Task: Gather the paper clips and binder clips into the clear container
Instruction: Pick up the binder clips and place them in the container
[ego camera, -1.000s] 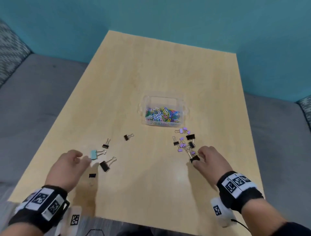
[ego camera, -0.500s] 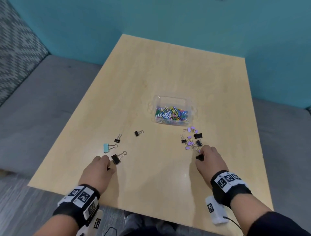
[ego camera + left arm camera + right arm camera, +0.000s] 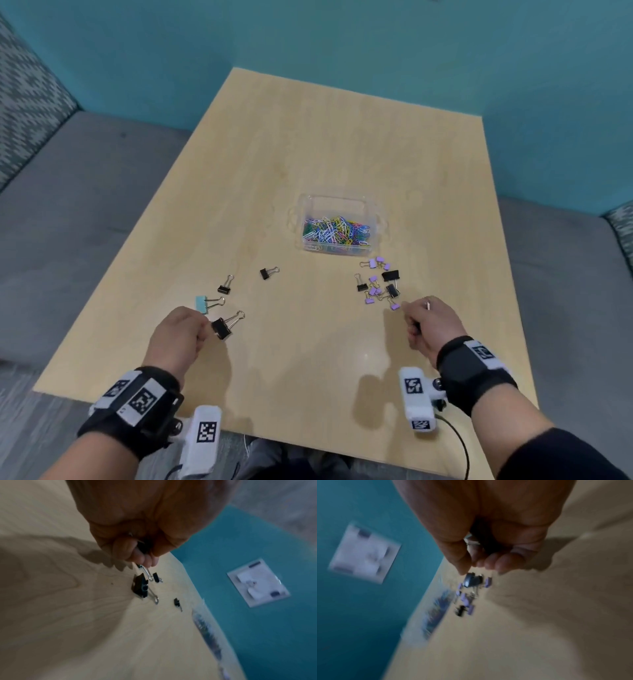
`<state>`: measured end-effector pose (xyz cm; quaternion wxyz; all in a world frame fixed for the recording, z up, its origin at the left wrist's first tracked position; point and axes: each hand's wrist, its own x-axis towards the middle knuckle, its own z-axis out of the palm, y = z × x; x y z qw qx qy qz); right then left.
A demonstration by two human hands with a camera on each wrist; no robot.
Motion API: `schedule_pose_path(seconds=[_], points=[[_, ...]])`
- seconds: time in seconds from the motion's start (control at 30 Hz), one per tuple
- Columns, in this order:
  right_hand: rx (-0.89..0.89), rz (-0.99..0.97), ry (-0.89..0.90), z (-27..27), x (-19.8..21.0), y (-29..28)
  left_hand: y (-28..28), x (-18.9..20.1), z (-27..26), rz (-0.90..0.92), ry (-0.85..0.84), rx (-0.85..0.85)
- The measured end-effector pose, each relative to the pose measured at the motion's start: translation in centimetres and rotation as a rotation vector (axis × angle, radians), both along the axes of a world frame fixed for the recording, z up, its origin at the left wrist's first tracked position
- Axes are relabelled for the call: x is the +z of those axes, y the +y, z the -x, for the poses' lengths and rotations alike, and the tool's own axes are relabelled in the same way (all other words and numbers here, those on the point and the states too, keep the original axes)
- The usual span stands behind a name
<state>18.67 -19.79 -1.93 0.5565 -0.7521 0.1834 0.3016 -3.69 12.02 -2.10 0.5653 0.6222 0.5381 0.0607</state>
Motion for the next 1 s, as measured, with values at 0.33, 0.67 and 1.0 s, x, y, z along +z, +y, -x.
schedule_pose_path(seconds=[0.33, 0.67, 1.0], points=[[0.573, 0.674, -0.289, -1.1, -1.1, 2.8, -1.6, -0.4, -1.6, -0.557, 0.432, -0.740], [0.687, 0.662, -0.318, -1.5, -0.9, 2.1, -1.8, 0.6, -2.1, -0.233, 0.160, -0.394], [-0.378, -0.664, 0.323, -5.1, 4.2, 3.2, 1.1, 4.0, -8.0, 0.508, -0.377, 0.087]])
